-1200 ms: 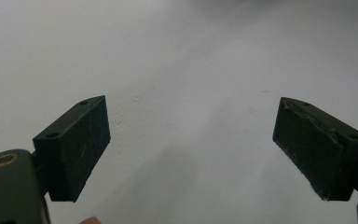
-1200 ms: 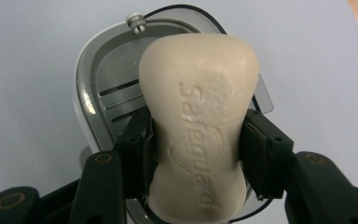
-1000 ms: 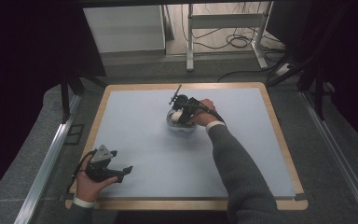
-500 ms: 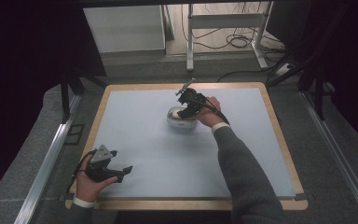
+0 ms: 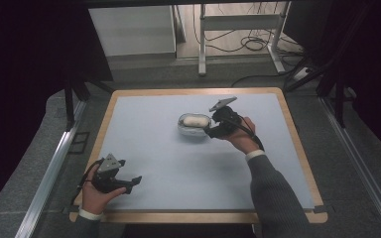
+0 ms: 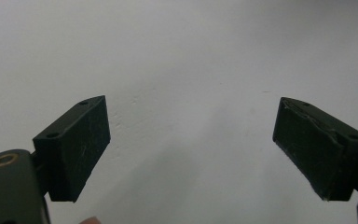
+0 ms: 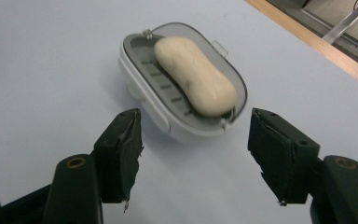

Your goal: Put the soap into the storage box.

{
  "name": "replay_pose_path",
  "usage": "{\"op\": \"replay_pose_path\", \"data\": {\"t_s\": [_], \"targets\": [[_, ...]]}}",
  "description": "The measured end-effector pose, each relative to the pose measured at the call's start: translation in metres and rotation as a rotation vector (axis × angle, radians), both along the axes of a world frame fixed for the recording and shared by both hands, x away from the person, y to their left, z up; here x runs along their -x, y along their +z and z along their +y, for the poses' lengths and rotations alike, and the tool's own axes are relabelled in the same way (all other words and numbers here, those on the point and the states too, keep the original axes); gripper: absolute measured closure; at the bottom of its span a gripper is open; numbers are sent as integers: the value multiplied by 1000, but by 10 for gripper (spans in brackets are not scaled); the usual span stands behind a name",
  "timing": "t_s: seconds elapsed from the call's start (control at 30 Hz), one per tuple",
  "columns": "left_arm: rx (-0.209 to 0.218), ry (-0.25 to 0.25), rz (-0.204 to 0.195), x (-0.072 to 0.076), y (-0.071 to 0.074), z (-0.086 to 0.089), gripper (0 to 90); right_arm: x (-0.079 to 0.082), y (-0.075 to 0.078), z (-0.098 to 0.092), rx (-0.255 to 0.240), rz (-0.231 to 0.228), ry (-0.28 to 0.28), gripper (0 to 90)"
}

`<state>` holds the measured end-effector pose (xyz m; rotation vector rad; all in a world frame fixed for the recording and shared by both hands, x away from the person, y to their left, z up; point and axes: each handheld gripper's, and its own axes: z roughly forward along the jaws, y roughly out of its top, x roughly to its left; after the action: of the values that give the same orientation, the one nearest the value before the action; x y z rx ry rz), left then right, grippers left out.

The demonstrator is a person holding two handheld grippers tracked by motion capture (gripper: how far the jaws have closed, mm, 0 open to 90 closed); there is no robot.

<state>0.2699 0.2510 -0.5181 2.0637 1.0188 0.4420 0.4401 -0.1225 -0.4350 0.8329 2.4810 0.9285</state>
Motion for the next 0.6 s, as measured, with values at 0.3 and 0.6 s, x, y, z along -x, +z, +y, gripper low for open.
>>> {"op": "replay_pose_path", "data": {"t_s": [0.3, 0.6], "targets": [[-10, -1, 1, -1, -1, -2, 115, 31, -22, -49, -69, 10, -24, 340], [-11, 2, 2, 0, -2, -2, 115, 53, -45, -87, -146, 29, -45, 337]]}}
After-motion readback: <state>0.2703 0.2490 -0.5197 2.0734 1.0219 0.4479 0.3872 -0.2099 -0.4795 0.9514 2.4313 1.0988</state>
